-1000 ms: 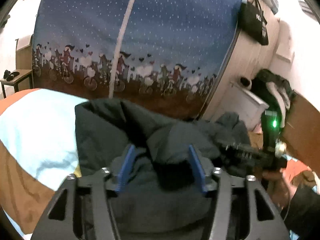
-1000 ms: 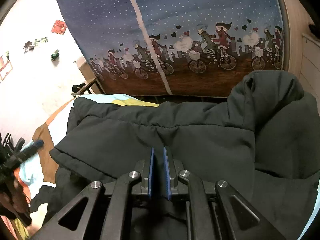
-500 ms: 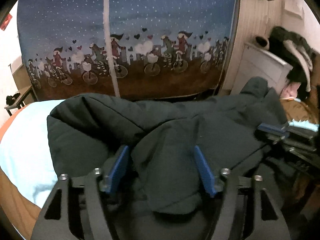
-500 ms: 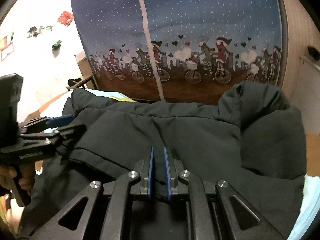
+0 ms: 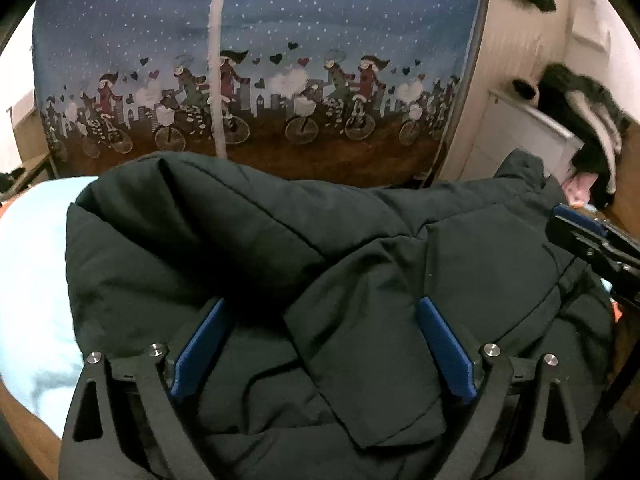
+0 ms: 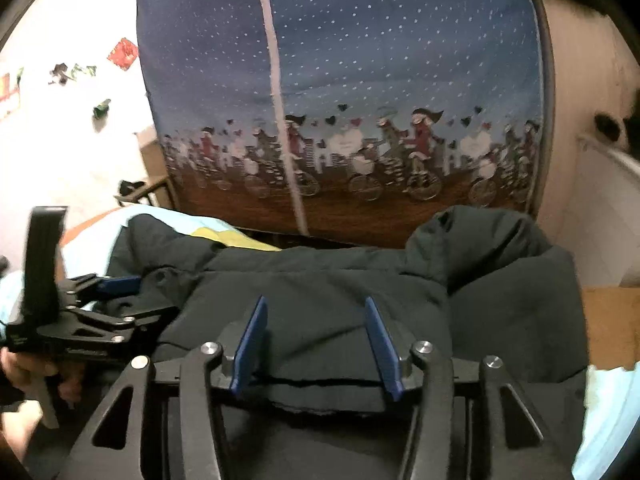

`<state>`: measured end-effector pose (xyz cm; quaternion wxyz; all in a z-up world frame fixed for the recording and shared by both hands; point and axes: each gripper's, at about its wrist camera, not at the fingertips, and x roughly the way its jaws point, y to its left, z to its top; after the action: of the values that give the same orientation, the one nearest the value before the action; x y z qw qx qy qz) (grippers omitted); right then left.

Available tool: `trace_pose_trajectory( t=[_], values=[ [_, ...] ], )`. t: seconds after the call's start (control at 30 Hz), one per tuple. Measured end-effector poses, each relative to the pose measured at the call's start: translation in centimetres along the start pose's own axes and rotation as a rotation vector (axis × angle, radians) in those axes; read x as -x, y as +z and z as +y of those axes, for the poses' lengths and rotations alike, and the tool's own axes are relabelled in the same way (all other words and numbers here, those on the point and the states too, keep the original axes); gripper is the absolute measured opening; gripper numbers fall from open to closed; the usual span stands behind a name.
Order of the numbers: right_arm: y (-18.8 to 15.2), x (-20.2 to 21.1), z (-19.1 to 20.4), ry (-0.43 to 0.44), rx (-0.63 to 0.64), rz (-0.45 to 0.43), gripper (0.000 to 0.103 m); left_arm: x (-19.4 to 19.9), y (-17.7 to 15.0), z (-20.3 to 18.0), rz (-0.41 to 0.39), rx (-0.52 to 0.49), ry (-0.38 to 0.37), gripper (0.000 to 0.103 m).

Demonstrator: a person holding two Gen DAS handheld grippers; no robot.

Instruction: Fold large clothes

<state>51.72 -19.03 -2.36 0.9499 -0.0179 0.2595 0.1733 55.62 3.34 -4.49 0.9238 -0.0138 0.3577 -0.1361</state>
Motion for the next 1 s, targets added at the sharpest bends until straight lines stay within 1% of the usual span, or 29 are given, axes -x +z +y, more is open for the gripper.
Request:
trace_pose_trajectory(
  t=[0.1,0.13,0.23,0.37,0.47,0.57,0.73,0.83,0.93,0.97,1.0],
  values=[
    [-0.4,-0.9,-0.1,-0.039,0.023,0.029,0.050,-0.2,-0.1,0.8,-0.021,0.028,-0.048,0.096],
    [-0.7,-1.4,-0.1,-0.054,0.032,0.041,0.050,-0.2,0.0,0.9,-0.022,0.033,-0.054,0.097],
    [-1.4,-3.0,-0.6,-0.049,0.029,0.067,0.051,-0.5,0.2,0.9,-0.028,0.024,-0.051,0.100],
    [-1.9,-5.4,-1.9,-0.021,-0.009,0.088,0.053,-1.3,0.3,0.5,-0.055,0.022,-0.036,0.102],
    [-2.1,-7.0,-2.4,-0.014,-0.022,0.106,0.053,-2.3,0.4,0.4,-0.072,0.020,-0.018,0.102],
    [-2.1,-8.4,-2.4,-0.030,-0.015,0.142,0.053,-3.4,0.4,0.2,-0.065,0.004,0.016,0.102],
    [-2.3,-9.7,-2.5,-0.053,-0.014,0.147,0.053,-4.8,0.2,-0.3,-0.071,-0.019,0.069,0.103],
    [-2.6,-9.4,-2.1,-0.081,0.003,0.131,0.053,-4.5,-0.1,-0.3,-0.081,-0.024,0.072,0.102],
    [-3.0,-7.7,-2.0,-0.079,-0.010,0.078,0.054,-3.2,-0.3,0.4,-0.093,0.019,0.021,0.102],
    [-3.1,-6.9,-2.3,-0.063,-0.033,0.065,0.058,-2.6,-0.3,0.5,-0.084,0.041,0.021,0.102],
    [-3.2,-5.6,-3.0,-0.047,-0.097,0.056,0.064,-1.6,-0.4,0.8,-0.072,0.073,0.025,0.102]
  ],
)
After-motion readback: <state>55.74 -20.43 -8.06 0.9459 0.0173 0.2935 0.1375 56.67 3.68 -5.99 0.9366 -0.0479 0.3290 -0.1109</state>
